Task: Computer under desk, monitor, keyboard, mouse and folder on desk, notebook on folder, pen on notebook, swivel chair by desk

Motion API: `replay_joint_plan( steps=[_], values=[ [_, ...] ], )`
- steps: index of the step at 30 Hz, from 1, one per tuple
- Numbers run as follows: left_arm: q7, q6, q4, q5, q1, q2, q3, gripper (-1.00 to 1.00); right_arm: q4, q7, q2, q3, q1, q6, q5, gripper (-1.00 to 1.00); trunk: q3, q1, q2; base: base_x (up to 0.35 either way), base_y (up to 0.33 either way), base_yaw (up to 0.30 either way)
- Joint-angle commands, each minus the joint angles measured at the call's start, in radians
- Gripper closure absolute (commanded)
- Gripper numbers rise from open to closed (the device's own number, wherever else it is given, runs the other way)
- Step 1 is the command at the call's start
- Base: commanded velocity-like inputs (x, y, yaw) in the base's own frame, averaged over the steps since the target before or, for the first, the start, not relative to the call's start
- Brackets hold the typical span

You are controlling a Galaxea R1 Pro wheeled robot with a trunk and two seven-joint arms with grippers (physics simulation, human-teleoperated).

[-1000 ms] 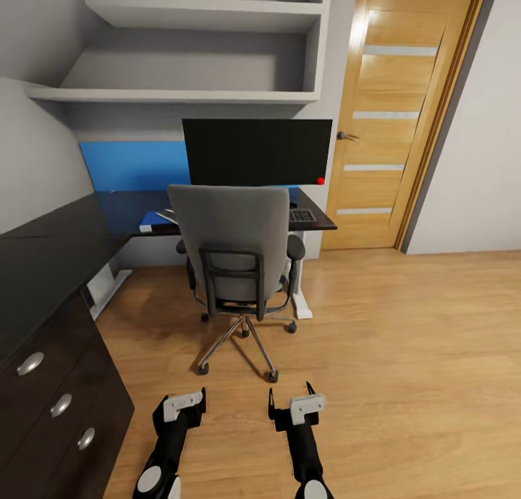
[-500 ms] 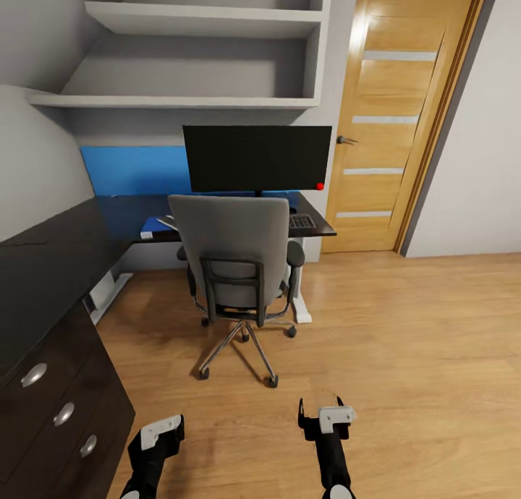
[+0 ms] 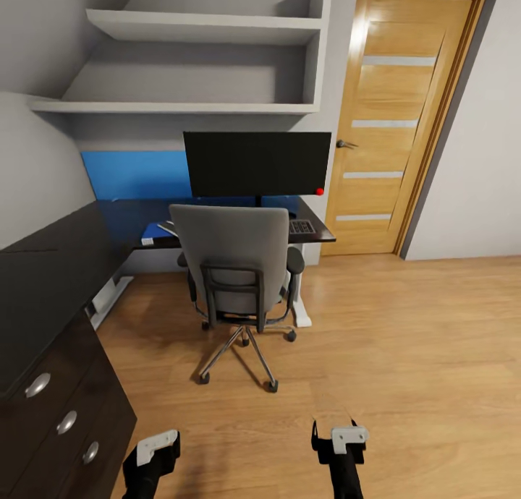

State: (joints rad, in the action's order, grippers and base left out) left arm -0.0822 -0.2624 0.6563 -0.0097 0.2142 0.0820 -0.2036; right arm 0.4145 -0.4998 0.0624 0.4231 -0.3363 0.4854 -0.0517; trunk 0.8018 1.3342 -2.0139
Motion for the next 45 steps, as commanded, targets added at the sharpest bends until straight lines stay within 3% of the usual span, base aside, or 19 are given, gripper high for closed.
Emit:
replay_joint_plan(
  steps=[1, 12, 21, 33, 45],
  values=[
    [0.000, -0.003, -0.009, -0.001, 0.001, -0.002, -0.003, -1.00, -0.009, -0.007, -0.001, 0.008, -0.001, 0.003, -0.013, -1.00, -0.002, -0.004, 0.007, 0.000, 0.000, 0.000],
    [0.003, -0.002, -0.057, -0.001, 0.001, -0.021, -0.004, -1.00, -0.046, -0.005, -0.004, 0.008, -0.001, 0.003, -0.053, -1.00, -0.037, -0.046, 0.084, 0.000, 0.000, 0.000],
    [0.004, -0.003, -0.124, 0.002, 0.001, -0.029, -0.006, -1.00, -0.060, -0.005, -0.004, 0.010, -0.001, 0.007, -0.057, -1.00, -0.065, -0.081, 0.147, 0.000, 0.000, 0.000],
    [0.003, 0.000, -0.135, 0.001, 0.001, -0.032, -0.002, -1.00, -0.101, -0.013, 0.006, 0.014, 0.000, 0.072, -0.055, -1.00, -0.103, -0.127, 0.231, 0.000, 0.000, 0.000],
    [0.006, 0.004, -0.141, -0.002, 0.001, -0.029, 0.003, -1.00, -0.120, -0.009, 0.010, 0.017, 0.000, 0.079, -0.053, -1.00, -0.140, -0.173, 0.315, -0.141, -0.048, 0.007]
  ],
)
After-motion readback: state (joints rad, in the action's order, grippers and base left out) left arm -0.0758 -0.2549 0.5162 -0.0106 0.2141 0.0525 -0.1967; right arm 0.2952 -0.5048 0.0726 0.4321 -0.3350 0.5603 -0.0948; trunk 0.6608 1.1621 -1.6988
